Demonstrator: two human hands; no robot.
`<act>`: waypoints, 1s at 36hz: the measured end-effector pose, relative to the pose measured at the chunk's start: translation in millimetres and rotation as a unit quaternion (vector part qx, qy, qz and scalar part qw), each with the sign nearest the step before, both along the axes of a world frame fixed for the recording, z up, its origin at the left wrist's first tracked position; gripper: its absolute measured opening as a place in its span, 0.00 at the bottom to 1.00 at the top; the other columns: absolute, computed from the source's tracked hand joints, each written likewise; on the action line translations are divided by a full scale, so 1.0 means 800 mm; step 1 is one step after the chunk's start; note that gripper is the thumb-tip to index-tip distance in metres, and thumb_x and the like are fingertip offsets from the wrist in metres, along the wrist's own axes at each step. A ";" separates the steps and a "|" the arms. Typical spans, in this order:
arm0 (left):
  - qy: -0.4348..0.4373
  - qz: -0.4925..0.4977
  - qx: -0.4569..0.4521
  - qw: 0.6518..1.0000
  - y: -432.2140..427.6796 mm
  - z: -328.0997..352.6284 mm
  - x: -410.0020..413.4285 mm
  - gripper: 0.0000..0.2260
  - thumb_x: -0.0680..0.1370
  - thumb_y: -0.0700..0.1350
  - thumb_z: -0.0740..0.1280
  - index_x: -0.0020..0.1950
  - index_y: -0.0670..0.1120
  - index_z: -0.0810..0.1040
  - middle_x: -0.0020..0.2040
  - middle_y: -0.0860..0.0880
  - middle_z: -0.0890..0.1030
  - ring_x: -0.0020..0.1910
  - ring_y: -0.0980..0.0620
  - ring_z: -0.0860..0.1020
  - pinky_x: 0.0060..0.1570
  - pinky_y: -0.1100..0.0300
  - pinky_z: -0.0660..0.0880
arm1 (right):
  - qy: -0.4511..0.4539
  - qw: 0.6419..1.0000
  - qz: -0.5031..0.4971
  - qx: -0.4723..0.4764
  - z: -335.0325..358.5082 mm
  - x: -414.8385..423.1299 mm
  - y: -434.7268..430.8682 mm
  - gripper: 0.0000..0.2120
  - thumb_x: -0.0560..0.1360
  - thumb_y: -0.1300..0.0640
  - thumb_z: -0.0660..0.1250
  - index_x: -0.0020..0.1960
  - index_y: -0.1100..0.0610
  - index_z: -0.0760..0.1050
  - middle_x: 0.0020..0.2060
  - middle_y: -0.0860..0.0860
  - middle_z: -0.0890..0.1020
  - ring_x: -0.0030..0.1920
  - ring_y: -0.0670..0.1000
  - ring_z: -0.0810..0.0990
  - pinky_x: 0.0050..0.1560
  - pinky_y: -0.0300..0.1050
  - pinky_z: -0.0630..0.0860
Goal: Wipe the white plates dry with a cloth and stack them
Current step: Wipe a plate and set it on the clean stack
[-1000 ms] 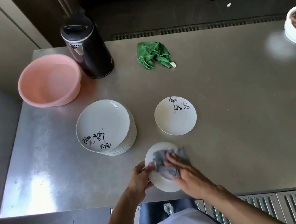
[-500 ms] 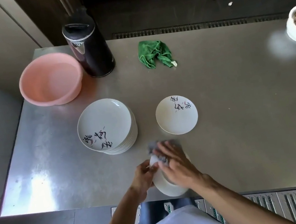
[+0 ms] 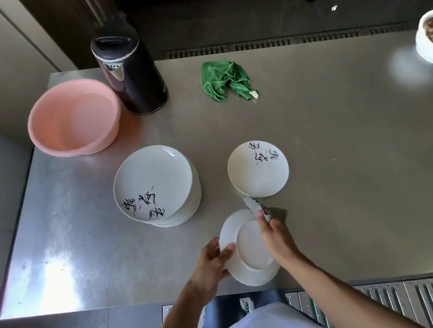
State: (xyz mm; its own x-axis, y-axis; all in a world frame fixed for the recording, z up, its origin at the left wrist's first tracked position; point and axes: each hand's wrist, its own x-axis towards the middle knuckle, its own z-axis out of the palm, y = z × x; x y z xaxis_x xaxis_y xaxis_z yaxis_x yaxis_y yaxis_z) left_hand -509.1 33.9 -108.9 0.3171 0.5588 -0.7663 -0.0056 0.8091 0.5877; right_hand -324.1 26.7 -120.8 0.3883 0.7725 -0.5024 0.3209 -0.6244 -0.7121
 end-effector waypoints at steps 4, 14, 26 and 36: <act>-0.024 -0.018 -0.040 0.999 0.013 0.004 -0.012 0.16 0.73 0.46 0.72 0.60 0.45 0.78 0.51 0.44 0.83 0.47 0.46 0.83 0.45 0.52 0.81 | 0.050 0.996 -0.077 -0.018 0.002 0.000 -0.010 0.23 0.84 0.44 0.53 0.65 0.59 0.76 0.54 0.51 0.80 0.52 0.50 0.77 0.52 0.38 0.67; -0.016 -0.064 -0.035 0.997 0.031 0.004 -0.010 0.11 0.82 0.42 0.68 0.64 0.46 0.82 0.55 0.44 0.86 0.51 0.47 0.84 0.52 0.50 0.82 | -0.006 0.957 0.268 0.113 0.015 -0.016 -0.010 0.20 0.85 0.56 0.57 0.76 0.55 0.67 0.77 0.46 0.62 0.79 0.43 0.52 0.79 0.40 0.49; -0.007 -0.063 -0.034 0.997 0.026 0.005 -0.011 0.12 0.80 0.41 0.70 0.64 0.43 0.81 0.55 0.42 0.86 0.50 0.46 0.84 0.51 0.49 0.82 | -0.137 0.935 0.291 0.150 0.005 -0.019 -0.017 0.22 0.84 0.49 0.55 0.77 0.53 0.67 0.79 0.51 0.59 0.80 0.51 0.52 0.79 0.44 0.51; -0.024 -0.014 -0.040 0.999 0.010 -0.002 -0.004 0.18 0.72 0.42 0.75 0.62 0.46 0.83 0.54 0.43 0.85 0.50 0.44 0.83 0.46 0.49 0.82 | -0.118 0.978 0.132 0.110 0.002 -0.022 -0.020 0.20 0.83 0.52 0.57 0.74 0.54 0.70 0.74 0.54 0.69 0.76 0.55 0.64 0.76 0.46 0.60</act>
